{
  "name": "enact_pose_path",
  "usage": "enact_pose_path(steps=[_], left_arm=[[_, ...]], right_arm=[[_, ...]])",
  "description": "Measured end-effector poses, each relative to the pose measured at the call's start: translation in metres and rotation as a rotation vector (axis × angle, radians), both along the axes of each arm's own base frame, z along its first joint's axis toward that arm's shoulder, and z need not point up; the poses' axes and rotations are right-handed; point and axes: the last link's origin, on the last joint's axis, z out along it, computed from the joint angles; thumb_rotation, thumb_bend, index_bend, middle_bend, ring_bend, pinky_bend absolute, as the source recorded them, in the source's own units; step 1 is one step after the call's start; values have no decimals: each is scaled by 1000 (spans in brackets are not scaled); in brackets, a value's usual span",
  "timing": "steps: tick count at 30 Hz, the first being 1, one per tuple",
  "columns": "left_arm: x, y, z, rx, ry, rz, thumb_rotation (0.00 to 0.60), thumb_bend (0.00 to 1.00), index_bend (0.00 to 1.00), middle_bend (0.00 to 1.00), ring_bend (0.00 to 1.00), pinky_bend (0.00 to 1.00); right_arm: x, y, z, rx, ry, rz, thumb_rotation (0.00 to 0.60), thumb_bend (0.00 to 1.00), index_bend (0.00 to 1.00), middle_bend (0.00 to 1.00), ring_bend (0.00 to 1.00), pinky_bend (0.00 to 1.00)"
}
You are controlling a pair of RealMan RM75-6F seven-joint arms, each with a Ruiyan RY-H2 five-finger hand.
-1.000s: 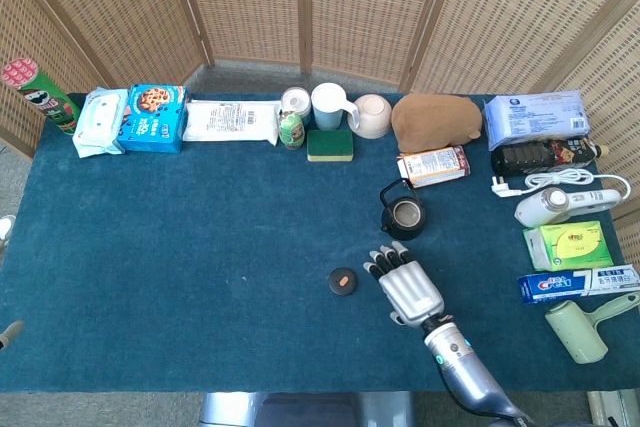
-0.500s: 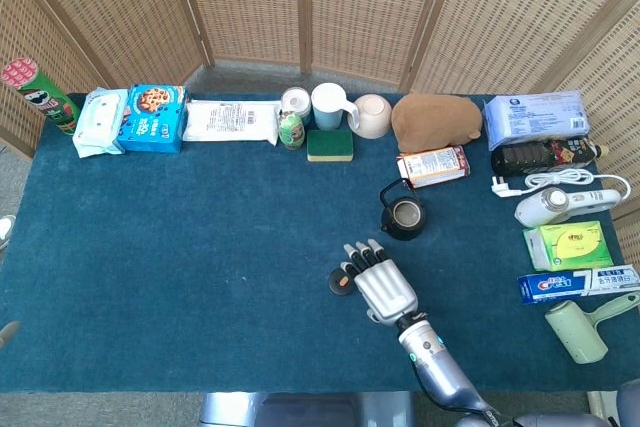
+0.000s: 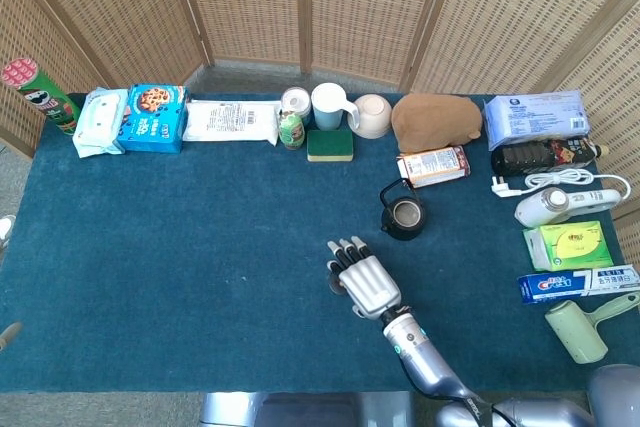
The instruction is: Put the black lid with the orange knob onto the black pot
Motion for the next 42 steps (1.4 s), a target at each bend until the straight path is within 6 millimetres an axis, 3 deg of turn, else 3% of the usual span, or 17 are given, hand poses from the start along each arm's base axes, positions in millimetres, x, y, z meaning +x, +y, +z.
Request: enact_pose_path(steps=[17,31,42], left_arm=[[-2,-1,2,2,-10,1,600,207,0,0,0,44],[-4,-1,6,4,-23,2,600,209,0,0,0,44],[-7,-2,9,6,-32,8,600,208,0,0,0,44]], right_arm=[[6,-13,-7,30,25,-62,600,243,312,53,88,0],[16,-21,-13,48,59,-114,600,244,317,53,89,0],[18,-25,-17,46,71,-120,600,256,383,58,91,0]])
